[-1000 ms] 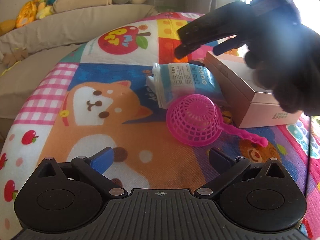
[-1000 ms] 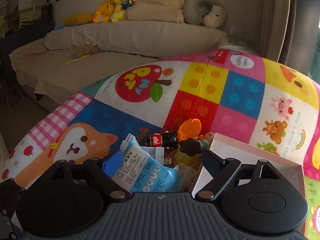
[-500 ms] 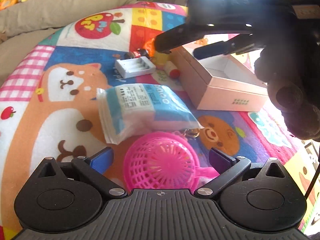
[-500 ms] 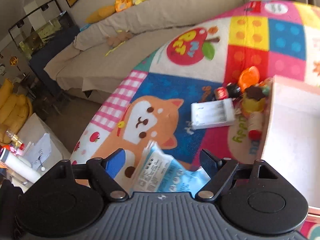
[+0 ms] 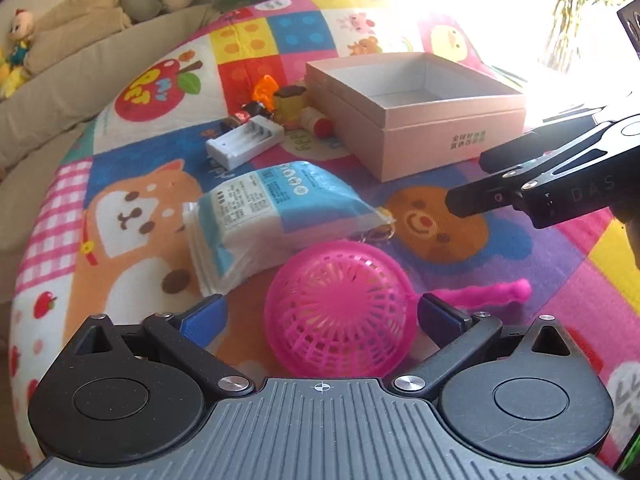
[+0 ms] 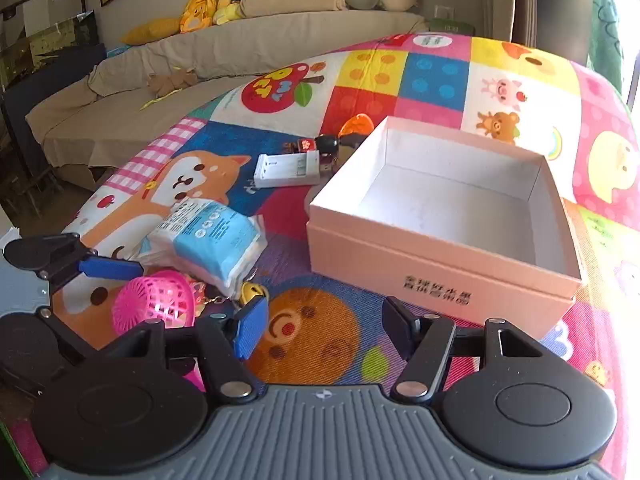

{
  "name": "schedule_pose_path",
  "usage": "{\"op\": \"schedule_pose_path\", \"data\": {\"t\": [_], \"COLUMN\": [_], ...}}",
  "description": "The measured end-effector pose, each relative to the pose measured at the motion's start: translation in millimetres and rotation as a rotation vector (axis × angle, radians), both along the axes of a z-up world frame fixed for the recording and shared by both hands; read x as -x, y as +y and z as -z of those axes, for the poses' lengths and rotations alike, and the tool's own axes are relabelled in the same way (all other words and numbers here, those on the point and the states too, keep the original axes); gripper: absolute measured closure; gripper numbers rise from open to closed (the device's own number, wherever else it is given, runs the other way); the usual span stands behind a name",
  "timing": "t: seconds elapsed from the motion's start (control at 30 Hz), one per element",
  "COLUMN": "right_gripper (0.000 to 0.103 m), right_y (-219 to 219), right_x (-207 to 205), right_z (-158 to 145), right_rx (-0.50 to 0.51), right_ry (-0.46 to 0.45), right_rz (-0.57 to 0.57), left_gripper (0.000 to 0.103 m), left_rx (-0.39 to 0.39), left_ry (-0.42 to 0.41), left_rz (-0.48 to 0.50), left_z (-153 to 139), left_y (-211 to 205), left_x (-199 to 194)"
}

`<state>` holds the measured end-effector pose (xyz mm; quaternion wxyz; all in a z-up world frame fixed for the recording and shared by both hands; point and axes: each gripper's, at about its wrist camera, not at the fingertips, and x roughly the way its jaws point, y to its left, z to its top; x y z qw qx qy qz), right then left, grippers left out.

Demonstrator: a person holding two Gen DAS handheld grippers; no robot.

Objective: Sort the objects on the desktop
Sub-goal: 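Grasp the blue tissue pack with the right tool while the left tool grasps the pink strainer, then lower the tissue pack into the box with the right tool while the left tool drops the strainer in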

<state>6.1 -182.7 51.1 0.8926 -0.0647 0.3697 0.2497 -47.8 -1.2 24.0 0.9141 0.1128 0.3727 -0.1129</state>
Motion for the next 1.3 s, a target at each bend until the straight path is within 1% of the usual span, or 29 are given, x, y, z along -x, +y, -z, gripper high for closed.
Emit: {"op": "schedule_pose_path", "data": {"t": [0.07,0.1,0.17,0.2,0.27,0.3,0.33,0.37,0.43,0.5,0.53,0.6,0.67,0.73,0.8,0.87,0.9,0.93,1.0,1.1,1.2,1.27,1.3], "right_gripper": [0.039,0.039,0.039,0.037,0.024,0.023,0.020,0.019,0.016,0.016,0.016,0.016,0.016,0.016,0.016,0.034,0.050,0.051,0.051,0.051,0.051,0.051,0.051], "right_y": [7,11,22,28,38,43,48,54,66,80,89,106,123,137,146,148,148,145,134,102,59,34,19], "right_x": [5,7,11,13,17,18,19,18,11,0,-7,-25,-46,-64,-78,-84,-83,-79,-66,-42,-16,1,10], "right_z": [9,12,16,16,14,12,9,5,-2,-7,-8,-7,-2,7,18,25,25,22,8,-25,-50,-55,-53], "right_rx": [-0.009,-0.009,0.002,0.010,0.029,0.037,0.043,0.042,0.030,0.021,0.018,0.014,0.016,0.042,0.067,0.061,0.060,0.064,0.042,-0.016,-0.059,-0.057,-0.049], "right_ry": [0.032,0.043,0.046,0.037,0.000,-0.031,-0.061,-0.086,-0.117,-0.125,-0.126,-0.117,-0.081,-0.047,0.008,0.064,0.085,0.081,0.031,-0.045,-0.077,-0.080,-0.064], "right_rz": [-0.029,-0.046,-0.082,-0.095,-0.112,-0.118,-0.129,-0.142,-0.165,-0.186,-0.192,-0.186,-0.161,-0.143,-0.133,-0.143,-0.154,-0.148,-0.134,-0.111,-0.090,-0.066,-0.043], "left_gripper": [0.000,0.000,0.000,0.000,0.000,0.000,0.000,0.000,0.000,0.000,0.000,0.000,0.000,0.000,0.000,0.000,0.000,0.000,0.000,0.000,0.000,0.000,0.000], "left_rx": [-0.070,-0.088,-0.125,-0.150,-0.194,-0.197,-0.176,-0.142,-0.048,0.020,0.053,0.108,0.165,0.180,0.168,0.152,0.146,0.146,0.150,0.147,0.153,0.173,0.180], "left_ry": [-0.024,-0.032,-0.045,-0.056,-0.076,-0.079,-0.074,-0.067,-0.050,-0.045,-0.041,-0.029,-0.008,-0.001,0.015,0.029,0.038,0.043,0.048,0.050,0.056,0.072,0.075], "left_rz": [-0.009,-0.017,-0.078,-0.128,-0.234,-0.282,-0.333,-0.361,-0.392,-0.388,-0.370,-0.318,-0.245,-0.199,-0.183,-0.190,-0.202,-0.210,-0.225,-0.249,-0.267,-0.269,-0.265], "left_z": [-2,-3,-6,-7,-8,-8,-9,-11,-15,-19,-19,-20,-19,-16,-10,-4,-1,0,2,3,4,5,5], "left_y": [12,18,34,43,59,66,78,86,102,109,110,107,95,81,67,58,55,52,48,42,36,34,32], "left_x": [4,4,1,-3,-11,-15,-19,-21,-21,-16,-12,-4,4,9,7,1,-3,-6,-12,-20,-28,-34,-35]}}
